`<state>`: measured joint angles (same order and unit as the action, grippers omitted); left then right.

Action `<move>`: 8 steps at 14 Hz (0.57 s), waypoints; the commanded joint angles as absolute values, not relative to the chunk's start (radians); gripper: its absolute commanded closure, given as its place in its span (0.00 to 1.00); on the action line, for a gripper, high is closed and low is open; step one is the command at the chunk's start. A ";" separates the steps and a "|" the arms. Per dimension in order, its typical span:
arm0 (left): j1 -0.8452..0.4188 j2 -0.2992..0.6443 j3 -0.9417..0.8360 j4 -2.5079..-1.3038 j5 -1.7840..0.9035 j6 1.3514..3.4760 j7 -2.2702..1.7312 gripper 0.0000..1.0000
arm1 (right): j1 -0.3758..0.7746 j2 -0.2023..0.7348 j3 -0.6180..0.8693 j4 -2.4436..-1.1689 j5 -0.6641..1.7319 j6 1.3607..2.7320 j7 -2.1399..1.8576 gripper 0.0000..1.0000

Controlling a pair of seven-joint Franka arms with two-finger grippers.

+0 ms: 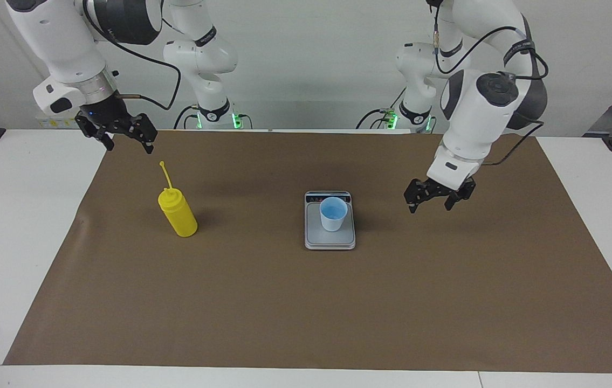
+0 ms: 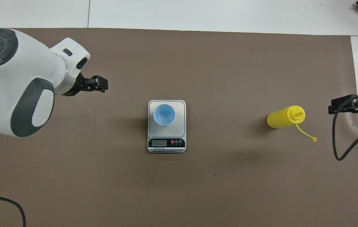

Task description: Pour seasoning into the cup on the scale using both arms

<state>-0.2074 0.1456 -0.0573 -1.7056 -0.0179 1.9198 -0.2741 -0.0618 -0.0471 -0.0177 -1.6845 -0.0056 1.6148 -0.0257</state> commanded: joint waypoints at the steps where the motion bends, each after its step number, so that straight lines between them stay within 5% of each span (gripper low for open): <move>1: -0.134 0.080 -0.069 -1.710 -0.003 1.836 -0.143 0.00 | -0.112 -0.094 -0.014 -1.759 0.017 1.651 -0.180 0.00; 8: 0.007 -0.001 -0.067 -1.710 -0.003 1.734 0.084 0.00 | -0.258 -0.199 -0.017 -2.077 0.282 1.946 -0.757 0.00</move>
